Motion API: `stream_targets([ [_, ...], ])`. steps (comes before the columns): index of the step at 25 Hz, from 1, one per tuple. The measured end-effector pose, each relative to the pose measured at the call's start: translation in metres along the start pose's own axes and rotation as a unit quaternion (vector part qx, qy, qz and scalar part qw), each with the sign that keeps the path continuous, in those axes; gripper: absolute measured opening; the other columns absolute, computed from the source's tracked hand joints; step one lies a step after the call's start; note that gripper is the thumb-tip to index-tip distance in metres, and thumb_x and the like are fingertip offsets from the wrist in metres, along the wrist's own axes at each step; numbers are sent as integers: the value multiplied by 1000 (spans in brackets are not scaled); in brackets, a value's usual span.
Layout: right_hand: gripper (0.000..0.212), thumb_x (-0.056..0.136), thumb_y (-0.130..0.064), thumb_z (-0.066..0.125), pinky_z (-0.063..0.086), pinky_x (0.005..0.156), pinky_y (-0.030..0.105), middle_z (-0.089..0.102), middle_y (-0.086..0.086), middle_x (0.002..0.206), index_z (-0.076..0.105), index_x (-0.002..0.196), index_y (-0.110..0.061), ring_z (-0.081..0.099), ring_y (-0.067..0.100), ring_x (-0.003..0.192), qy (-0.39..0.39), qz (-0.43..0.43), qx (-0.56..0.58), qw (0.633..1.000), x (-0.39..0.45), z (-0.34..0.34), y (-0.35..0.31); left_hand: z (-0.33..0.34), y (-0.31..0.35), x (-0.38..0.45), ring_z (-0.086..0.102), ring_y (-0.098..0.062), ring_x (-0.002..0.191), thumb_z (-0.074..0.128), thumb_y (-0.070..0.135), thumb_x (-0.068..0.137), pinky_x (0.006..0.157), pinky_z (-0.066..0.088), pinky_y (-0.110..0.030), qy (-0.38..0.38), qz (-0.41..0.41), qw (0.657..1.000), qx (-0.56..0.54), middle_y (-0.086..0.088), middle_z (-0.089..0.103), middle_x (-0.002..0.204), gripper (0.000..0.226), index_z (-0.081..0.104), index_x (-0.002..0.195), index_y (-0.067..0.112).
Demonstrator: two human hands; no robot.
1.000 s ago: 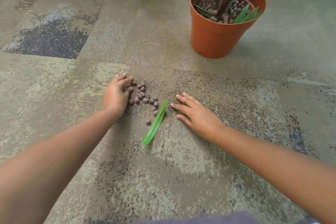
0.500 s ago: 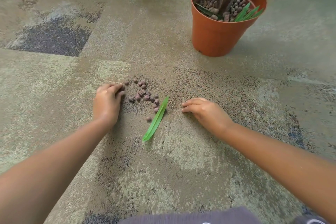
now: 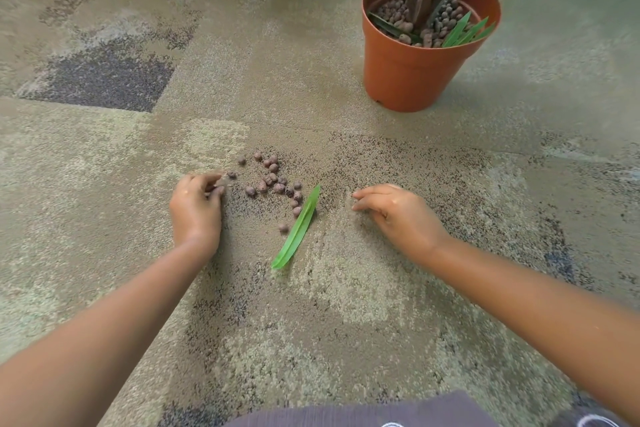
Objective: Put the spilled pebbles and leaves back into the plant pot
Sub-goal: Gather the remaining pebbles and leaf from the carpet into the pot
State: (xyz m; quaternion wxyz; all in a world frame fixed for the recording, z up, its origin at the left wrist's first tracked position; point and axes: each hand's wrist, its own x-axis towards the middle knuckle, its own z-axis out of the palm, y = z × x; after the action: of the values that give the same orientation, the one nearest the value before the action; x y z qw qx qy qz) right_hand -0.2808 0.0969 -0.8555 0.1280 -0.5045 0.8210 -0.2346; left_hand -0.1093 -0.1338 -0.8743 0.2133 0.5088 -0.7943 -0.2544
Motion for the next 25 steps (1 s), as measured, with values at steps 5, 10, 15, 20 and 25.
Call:
stream_targets([
  [5, 19, 88, -6, 56, 47, 97, 32, 66, 2, 115, 70, 98, -15, 61, 13, 106, 92, 32, 37, 995, 14, -33, 3, 0, 63, 14, 63, -16, 88, 59, 11, 84, 78, 51, -24, -7, -95, 987, -133, -5, 66, 103, 24, 63, 108, 13],
  [10, 17, 85, -9, 60, 51, 87, 24, 69, 0, 106, 71, 96, -17, 63, 8, 97, 263, 71, 53, 961, 82, -119, 21, 6, 189, 58, 62, -9, 76, 59, 12, 85, 71, 53, -18, -85, -61, 959, -263, 4, 65, 80, 8, 65, 90, 15],
  [15, 23, 85, -13, 63, 48, 77, 21, 68, 2, 108, 69, 104, -23, 61, 11, 88, 171, 128, -48, 976, 141, -177, 30, 26, 304, 65, 60, -17, 92, 57, 20, 87, 89, 49, -28, -171, -43, 904, -389, -2, 63, 94, 17, 63, 101, 12],
  [20, 30, 90, -17, 55, 41, 92, 28, 56, 4, 129, 61, 119, -24, 54, 20, 113, 145, 130, -111, 975, 132, -183, 38, 27, 252, 80, 49, -10, 111, 47, 26, 92, 96, 39, -23, -180, 68, 949, -250, 1, 53, 131, 38, 49, 128, 15],
  [25, 27, 88, -9, 53, 45, 96, 33, 65, 2, 117, 64, 112, -17, 58, 15, 106, 101, -62, -60, 991, 77, -109, 9, -8, 86, 75, 36, -16, 131, 52, 13, 87, 106, 26, -31, -249, 216, 940, 91, 4, 35, 146, 52, 38, 135, 27],
])
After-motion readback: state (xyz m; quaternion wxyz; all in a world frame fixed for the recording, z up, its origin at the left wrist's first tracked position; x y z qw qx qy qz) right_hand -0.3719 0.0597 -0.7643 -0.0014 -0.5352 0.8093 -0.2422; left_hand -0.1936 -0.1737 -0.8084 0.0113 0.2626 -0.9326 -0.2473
